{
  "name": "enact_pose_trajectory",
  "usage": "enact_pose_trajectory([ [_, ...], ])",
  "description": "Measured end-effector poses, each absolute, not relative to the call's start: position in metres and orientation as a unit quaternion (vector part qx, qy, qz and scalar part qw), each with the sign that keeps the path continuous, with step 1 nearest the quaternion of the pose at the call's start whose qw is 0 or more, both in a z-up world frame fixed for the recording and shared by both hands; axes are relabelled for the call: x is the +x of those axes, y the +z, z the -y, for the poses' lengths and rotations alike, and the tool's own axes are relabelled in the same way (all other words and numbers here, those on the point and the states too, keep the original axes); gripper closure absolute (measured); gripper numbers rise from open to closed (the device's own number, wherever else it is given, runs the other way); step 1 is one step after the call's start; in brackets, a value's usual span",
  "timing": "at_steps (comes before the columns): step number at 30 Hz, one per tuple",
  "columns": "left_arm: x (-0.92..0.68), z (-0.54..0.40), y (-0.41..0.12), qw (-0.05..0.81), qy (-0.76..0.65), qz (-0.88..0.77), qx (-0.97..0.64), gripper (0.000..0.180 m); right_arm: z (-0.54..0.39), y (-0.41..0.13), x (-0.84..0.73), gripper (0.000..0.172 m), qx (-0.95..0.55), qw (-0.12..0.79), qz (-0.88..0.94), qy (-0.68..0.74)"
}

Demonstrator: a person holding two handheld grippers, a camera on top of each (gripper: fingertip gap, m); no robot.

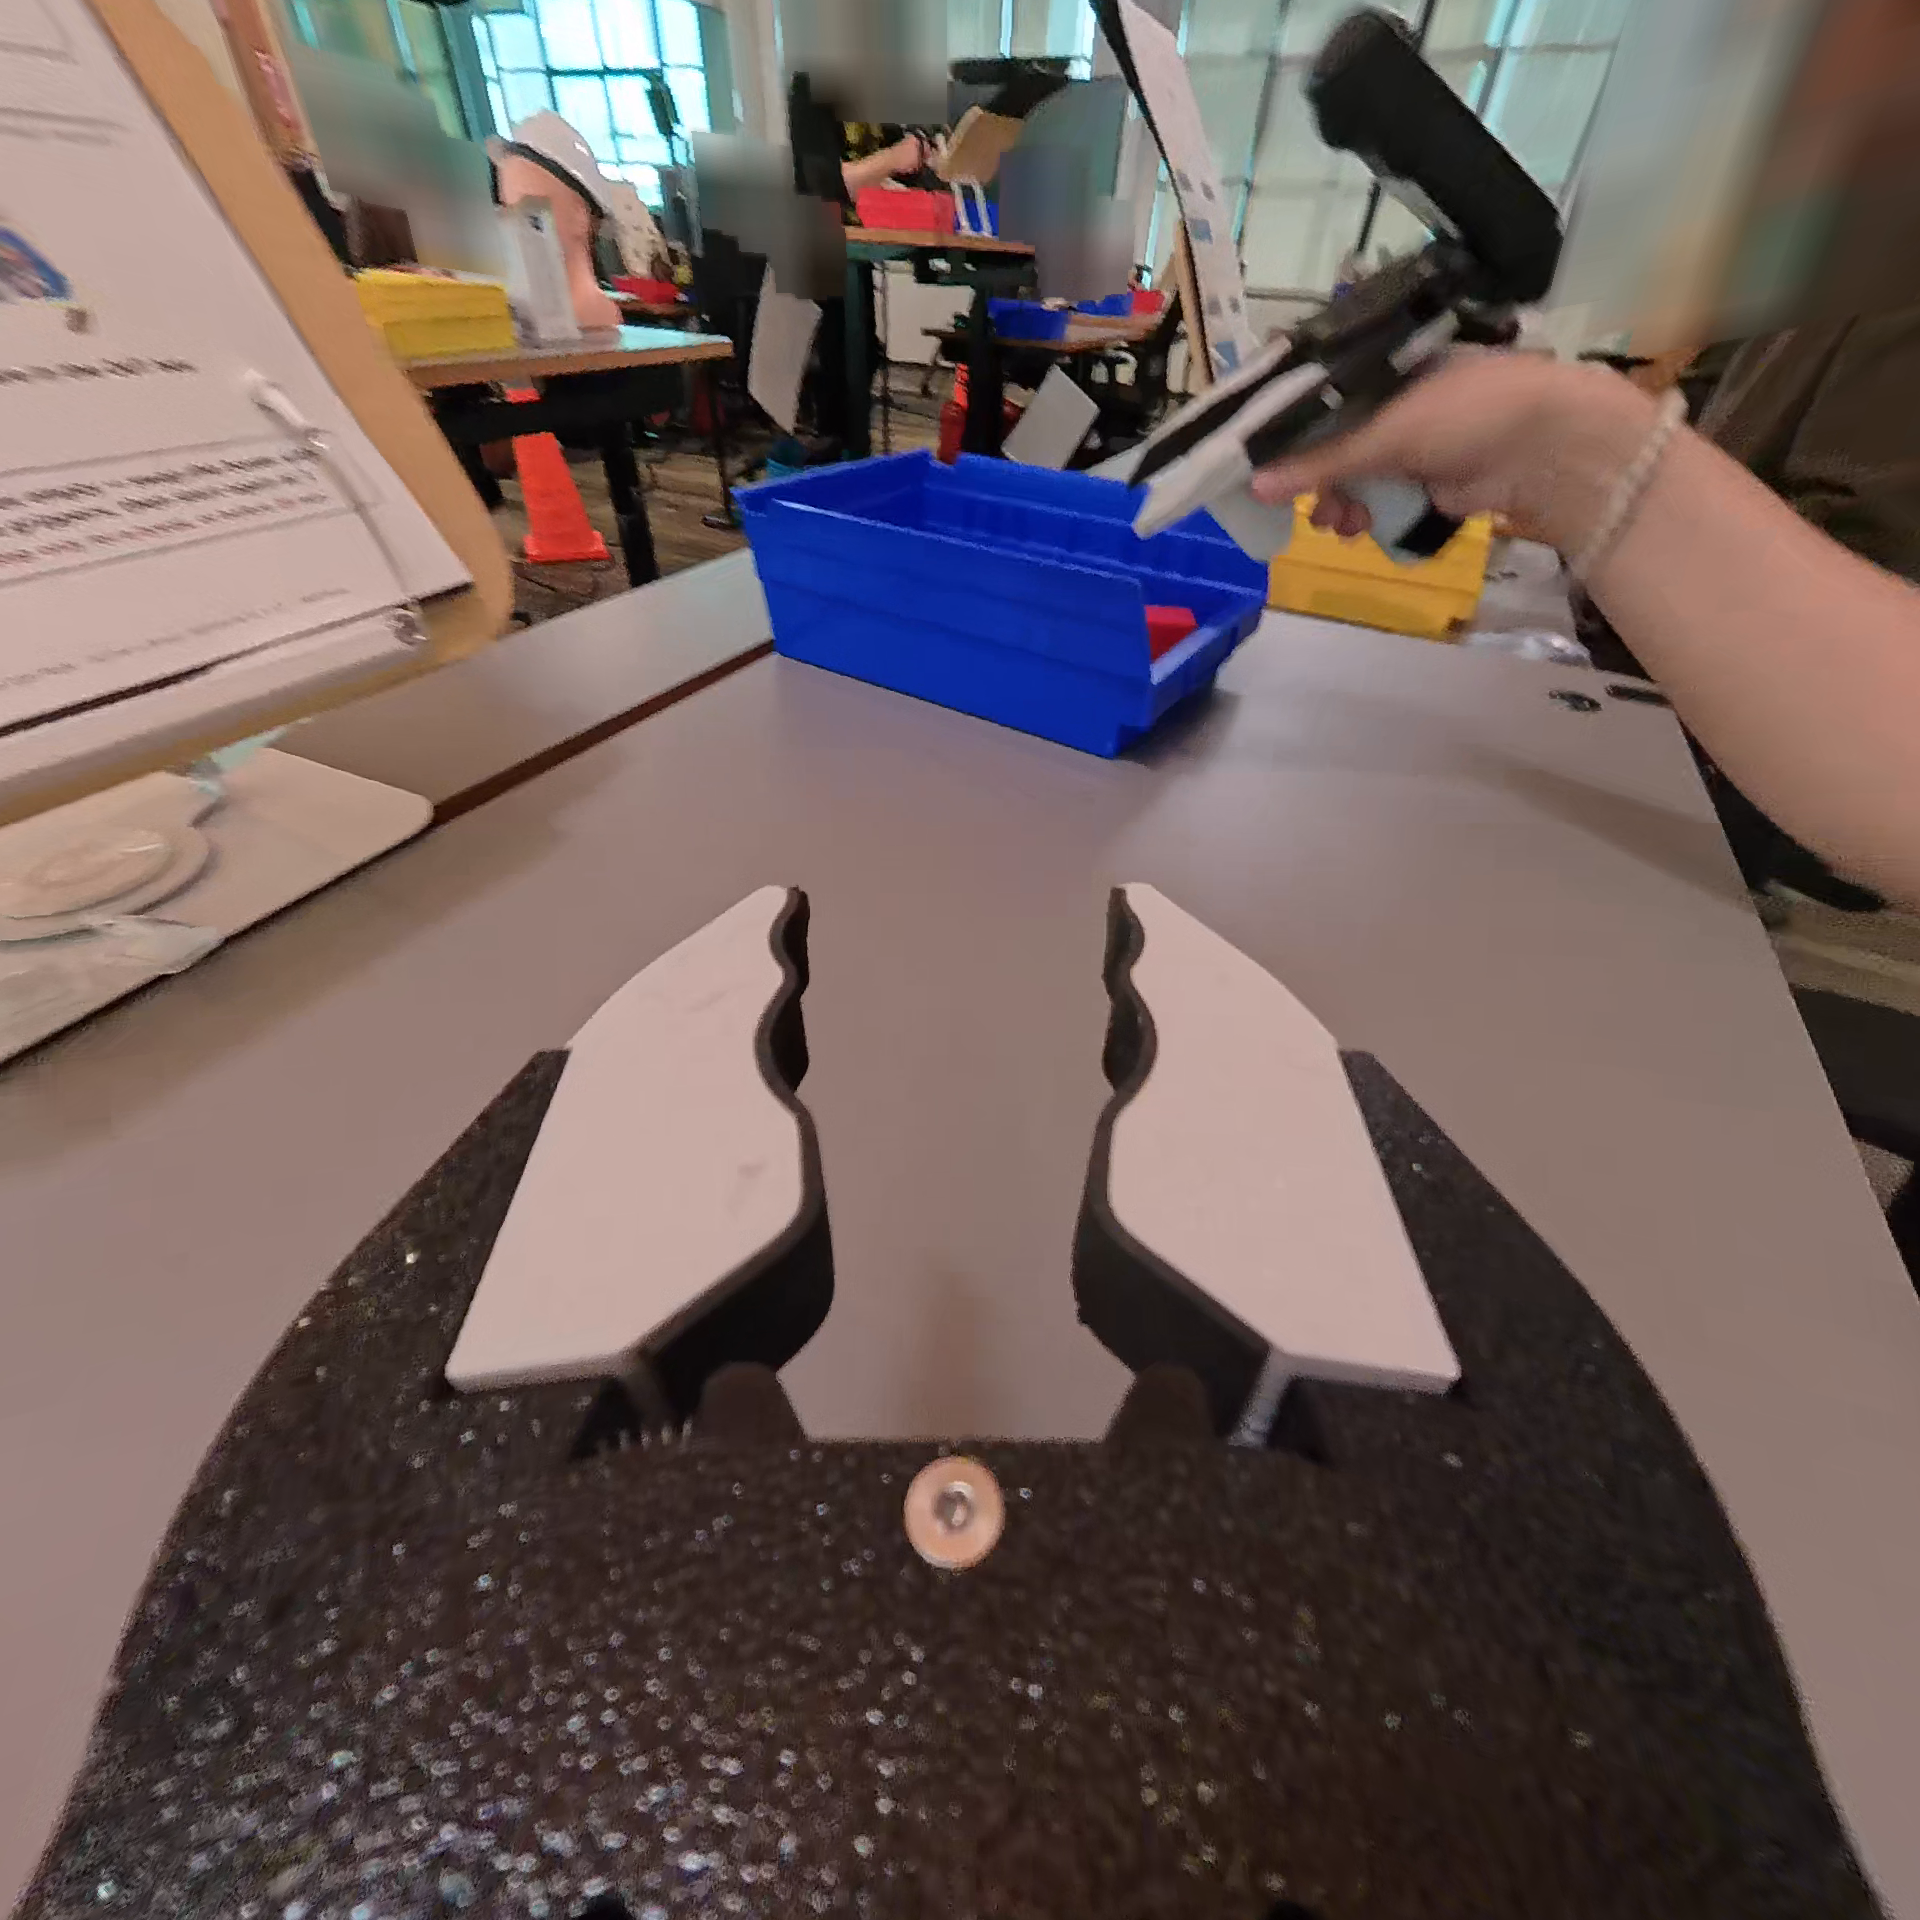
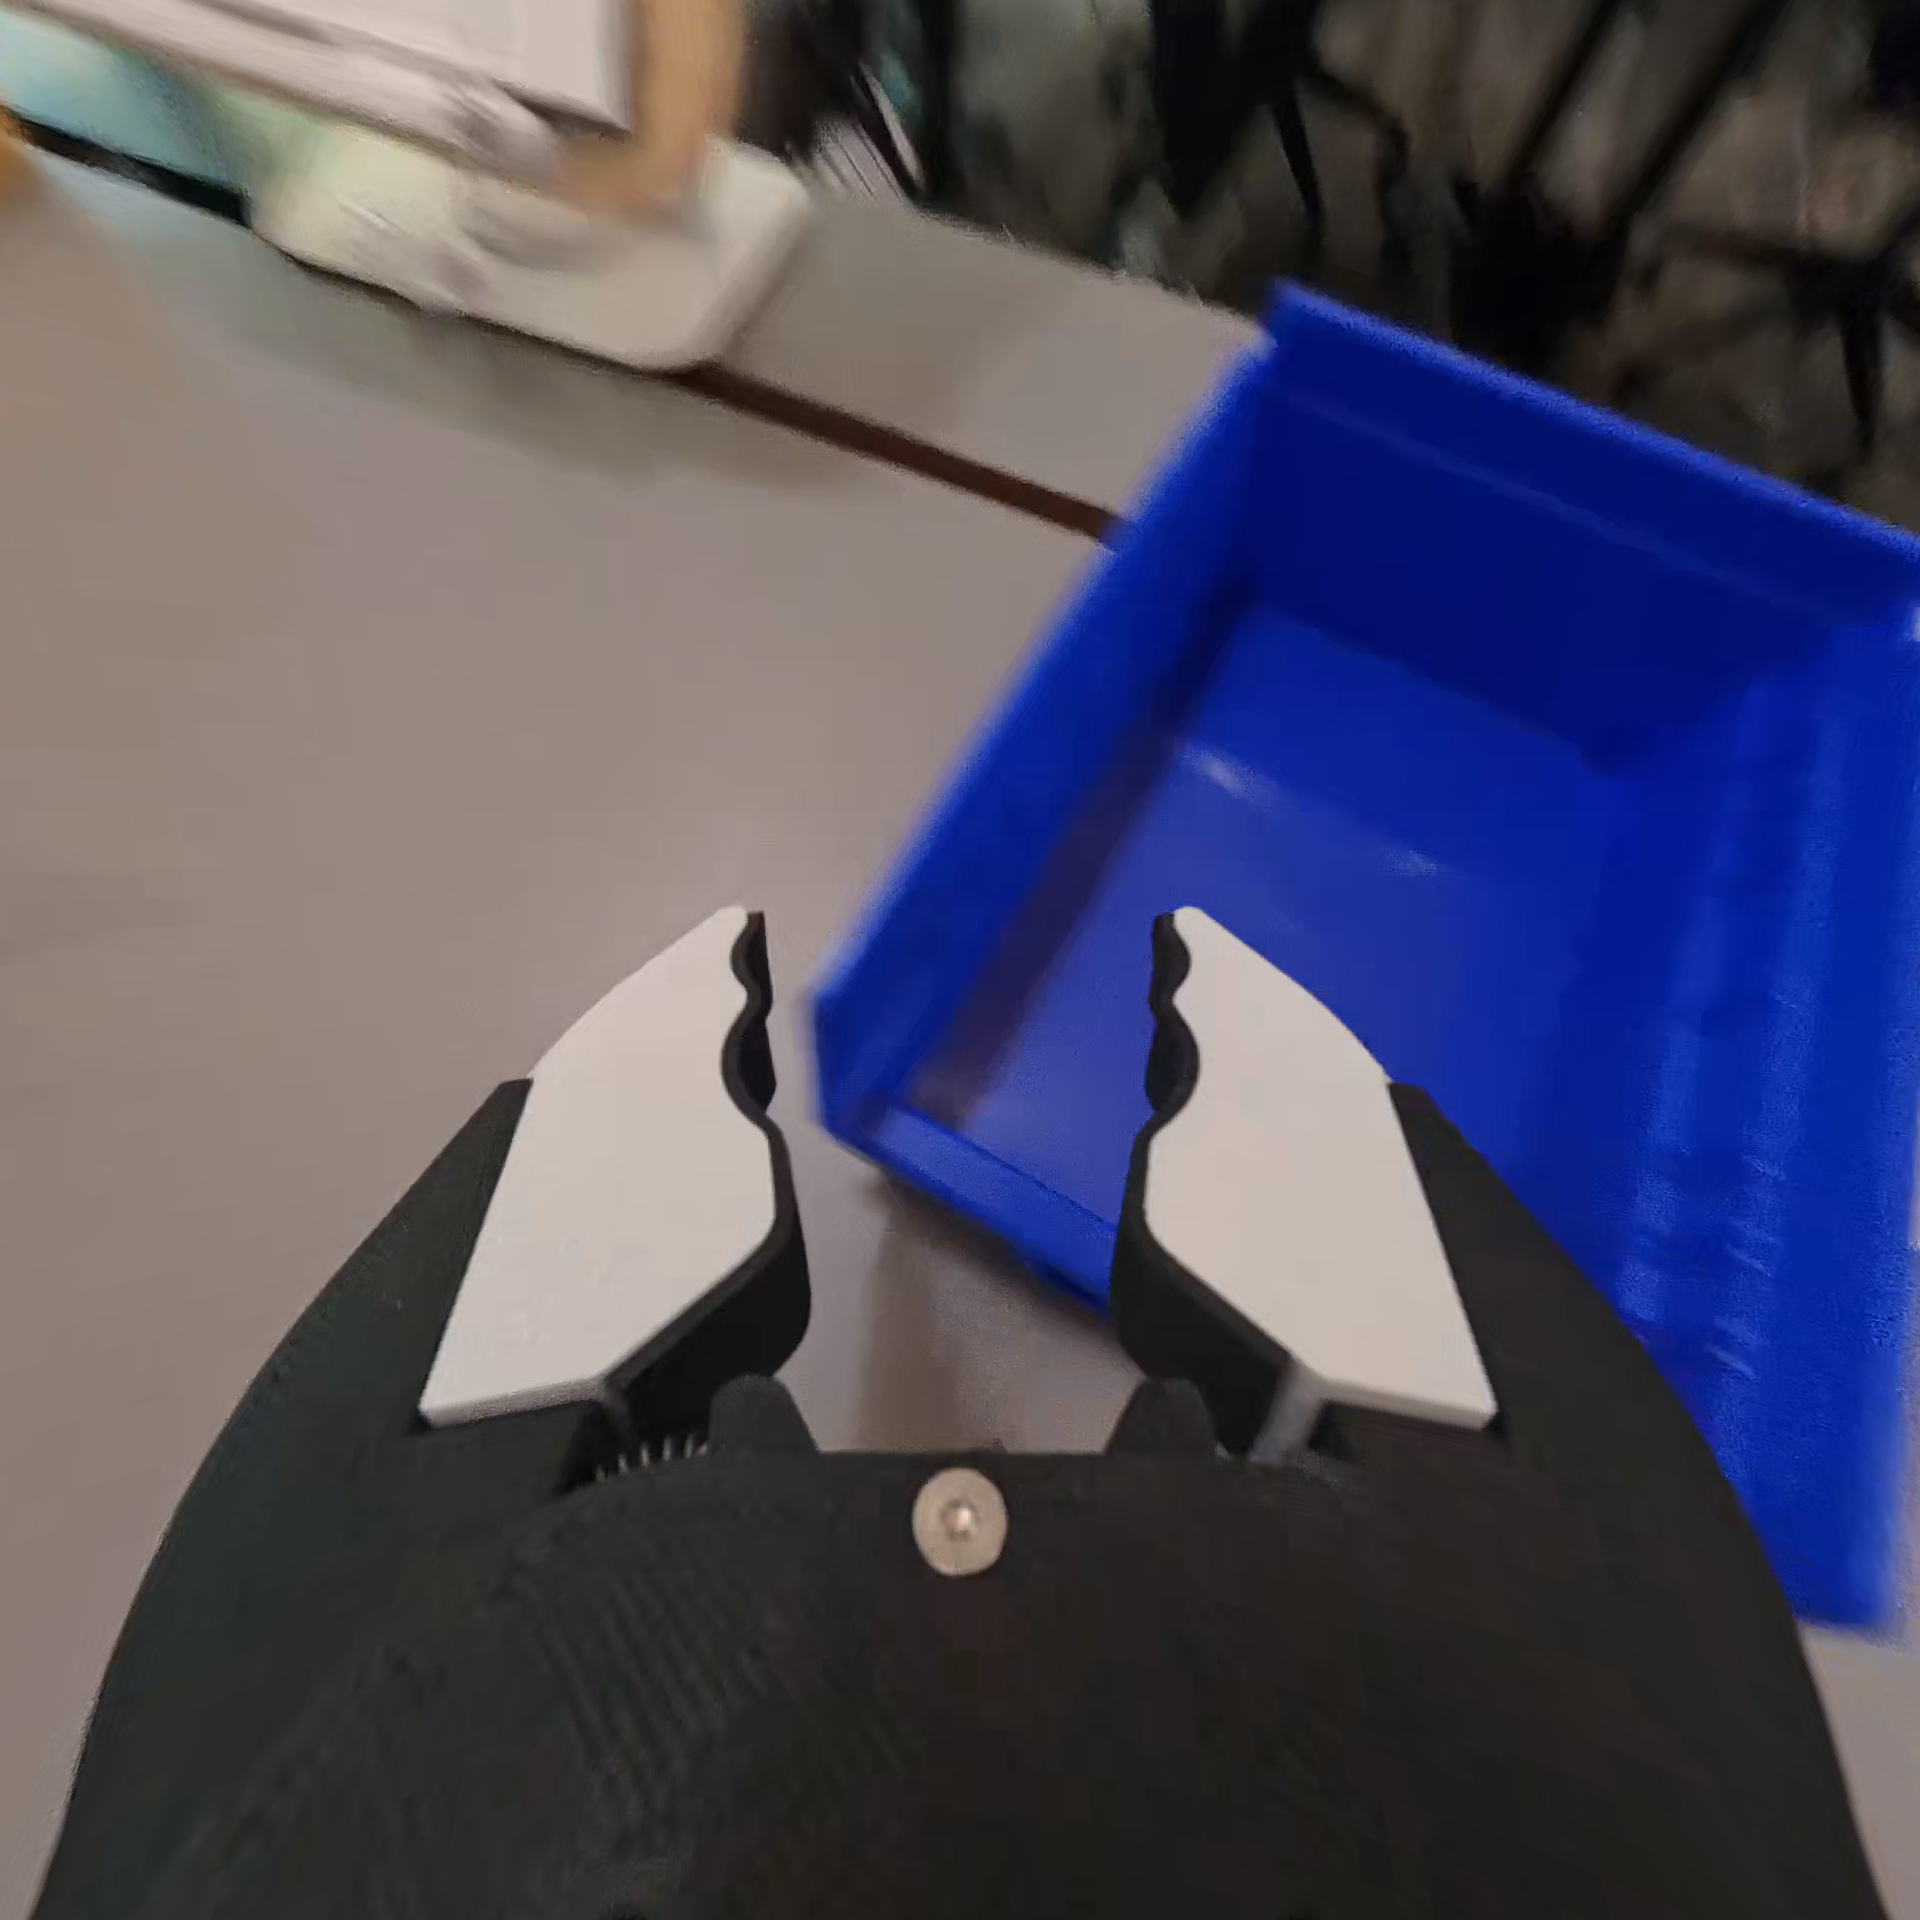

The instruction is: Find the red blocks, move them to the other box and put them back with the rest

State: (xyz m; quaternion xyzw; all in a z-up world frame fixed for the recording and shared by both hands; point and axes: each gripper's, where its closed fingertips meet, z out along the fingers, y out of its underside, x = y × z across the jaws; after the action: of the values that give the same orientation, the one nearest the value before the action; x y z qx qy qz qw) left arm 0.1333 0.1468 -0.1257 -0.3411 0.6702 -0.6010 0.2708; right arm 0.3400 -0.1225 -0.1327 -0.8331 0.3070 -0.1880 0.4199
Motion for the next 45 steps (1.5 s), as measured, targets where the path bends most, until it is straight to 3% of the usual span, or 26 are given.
enact_pose_trajectory([
  [4,0.125,-0.183,-0.100,0.305,-0.608,-0.631,-0.373,0.126,0.071,-0.126,0.284,0.101,-0.794,0.536,-0.251,-0.136],
  [9,0.104,-0.258,-0.077,0.364,-0.568,-0.590,-0.444,0.128,0.063,-0.129,0.251,0.099,-0.770,0.578,-0.236,-0.133],
  [15,0.090,-0.389,-0.072,0.418,-0.413,-0.574,-0.571,0.133,0.074,-0.129,0.248,0.100,-0.730,0.617,-0.241,-0.170],
  [22,0.158,-0.486,-0.104,0.336,-0.280,-0.625,-0.647,0.128,0.078,-0.128,0.252,0.100,-0.704,0.636,-0.271,-0.165],
  [32,0.258,-0.524,-0.198,0.151,-0.228,-0.604,-0.748,0.123,0.088,-0.126,0.251,0.098,-0.718,0.604,-0.280,-0.202],
  [45,0.281,-0.527,-0.237,0.106,-0.205,-0.592,-0.772,0.134,0.077,-0.127,0.258,0.094,-0.747,0.568,-0.269,-0.216],
])
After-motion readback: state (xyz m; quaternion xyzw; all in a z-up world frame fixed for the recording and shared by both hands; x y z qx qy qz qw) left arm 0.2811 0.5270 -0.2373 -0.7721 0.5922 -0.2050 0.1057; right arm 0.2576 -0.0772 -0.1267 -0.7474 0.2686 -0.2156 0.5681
